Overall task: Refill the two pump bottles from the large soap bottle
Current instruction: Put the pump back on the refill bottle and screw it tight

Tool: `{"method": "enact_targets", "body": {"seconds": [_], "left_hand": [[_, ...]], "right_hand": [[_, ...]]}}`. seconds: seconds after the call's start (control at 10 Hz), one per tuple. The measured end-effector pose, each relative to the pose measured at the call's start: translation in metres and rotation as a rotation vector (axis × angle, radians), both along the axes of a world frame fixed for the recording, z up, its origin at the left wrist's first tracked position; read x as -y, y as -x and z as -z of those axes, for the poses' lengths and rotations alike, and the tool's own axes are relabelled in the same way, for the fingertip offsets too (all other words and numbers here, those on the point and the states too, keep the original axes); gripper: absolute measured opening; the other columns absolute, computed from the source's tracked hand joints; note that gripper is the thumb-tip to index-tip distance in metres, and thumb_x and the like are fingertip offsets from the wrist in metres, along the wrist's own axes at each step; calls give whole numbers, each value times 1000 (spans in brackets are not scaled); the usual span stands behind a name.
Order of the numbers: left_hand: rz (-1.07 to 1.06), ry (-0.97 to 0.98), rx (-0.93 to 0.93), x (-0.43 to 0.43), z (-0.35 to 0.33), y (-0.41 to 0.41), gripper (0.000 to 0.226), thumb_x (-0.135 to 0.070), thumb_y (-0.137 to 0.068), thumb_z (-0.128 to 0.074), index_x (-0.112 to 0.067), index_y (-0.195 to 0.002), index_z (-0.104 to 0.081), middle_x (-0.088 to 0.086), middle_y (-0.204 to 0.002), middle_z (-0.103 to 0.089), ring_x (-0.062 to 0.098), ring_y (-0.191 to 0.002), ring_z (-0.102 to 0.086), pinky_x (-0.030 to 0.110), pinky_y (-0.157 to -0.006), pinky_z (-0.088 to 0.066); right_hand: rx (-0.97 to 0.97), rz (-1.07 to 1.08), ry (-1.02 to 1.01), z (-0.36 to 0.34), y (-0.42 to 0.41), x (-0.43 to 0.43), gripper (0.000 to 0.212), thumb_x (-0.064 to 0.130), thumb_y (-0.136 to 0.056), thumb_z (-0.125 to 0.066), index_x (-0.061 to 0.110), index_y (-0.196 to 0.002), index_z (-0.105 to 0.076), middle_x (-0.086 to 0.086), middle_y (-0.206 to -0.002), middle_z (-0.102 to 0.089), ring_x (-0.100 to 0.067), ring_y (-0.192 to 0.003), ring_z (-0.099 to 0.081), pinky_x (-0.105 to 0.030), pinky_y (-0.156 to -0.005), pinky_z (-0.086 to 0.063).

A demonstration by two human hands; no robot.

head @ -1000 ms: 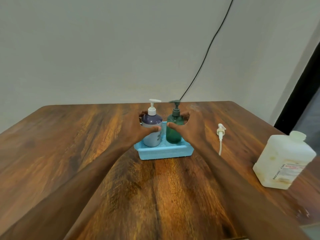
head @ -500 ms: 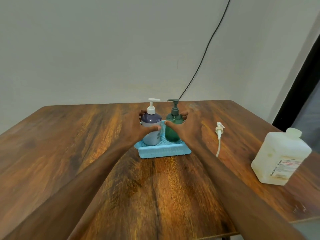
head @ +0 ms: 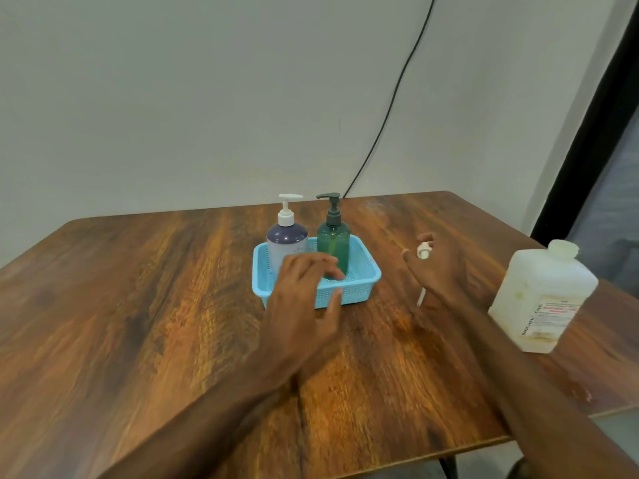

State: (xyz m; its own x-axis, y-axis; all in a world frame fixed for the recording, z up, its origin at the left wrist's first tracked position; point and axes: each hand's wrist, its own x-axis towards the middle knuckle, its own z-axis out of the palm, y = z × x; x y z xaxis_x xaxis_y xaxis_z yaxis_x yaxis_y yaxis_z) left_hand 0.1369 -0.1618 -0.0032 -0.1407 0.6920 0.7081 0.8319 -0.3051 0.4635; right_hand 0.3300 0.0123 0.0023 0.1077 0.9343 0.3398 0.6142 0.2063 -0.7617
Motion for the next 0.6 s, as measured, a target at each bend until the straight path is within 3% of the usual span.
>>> {"method": "enact_targets", "body": {"seconds": [0.1,0.2,0.3,0.4,0.5,0.6], "left_hand": [[105,41,-84,-13,-5,-21,17,-21,-88,-77,-23,-103,-70,-9,-121,-68,10,-120,-57,5,-104,-31],[156,76,-122,-21,-15,-37,13,-19,-90,-76,-21,-102,-71,-8,-118,-70,7,-118,-55,0,-101,-27],[180,93,-117,-26,-17,-43,10,-21,-92,-74,-23,-100,-69,-11,-113,-69,5,-113,-57,11,-99,-39],[163,171,-48,-31,-15,-43,10,-26,-92,-74,-28,-99,-68,-15,-109,-68,4,-103,-60,26,-90,-56],[146,274,28,-34,-14,-52,10,-26,-92,-76,-29,-98,-68,-16,-105,-69,2,-96,-64,23,-83,-58],[160,349,145,-36,-14,-66,15,-27,-92,-77,-27,-104,-68,-18,-101,-69,-3,-89,-66,14,-77,-56]], "right_hand": [[87,-81,135,14,-14,-30,61,46,-91,-67,13,-139,-47,-10,-143,-51,-30,-128,-52,-43,-110,-43],[240,-93,101,27,-17,-50,61,52,-91,-57,16,-139,-46,-10,-138,-55,-30,-120,-56,-44,-102,-48],[338,-53,-30,23,-14,-49,34,26,-86,-62,15,-119,-60,-11,-108,-67,-32,-94,-65,-42,-78,-56],[413,-80,-40,18,-16,-33,33,29,-75,-62,22,-108,-63,-4,-102,-66,-26,-89,-65,-42,-75,-58],[372,-115,-29,13,-28,6,17,36,-77,-66,30,-94,-64,6,-97,-63,-16,-85,-61,-31,-67,-52],[154,-125,3,9,-36,31,18,34,-82,-76,32,-95,-63,12,-102,-62,-7,-88,-58,-20,-61,-39]]}}
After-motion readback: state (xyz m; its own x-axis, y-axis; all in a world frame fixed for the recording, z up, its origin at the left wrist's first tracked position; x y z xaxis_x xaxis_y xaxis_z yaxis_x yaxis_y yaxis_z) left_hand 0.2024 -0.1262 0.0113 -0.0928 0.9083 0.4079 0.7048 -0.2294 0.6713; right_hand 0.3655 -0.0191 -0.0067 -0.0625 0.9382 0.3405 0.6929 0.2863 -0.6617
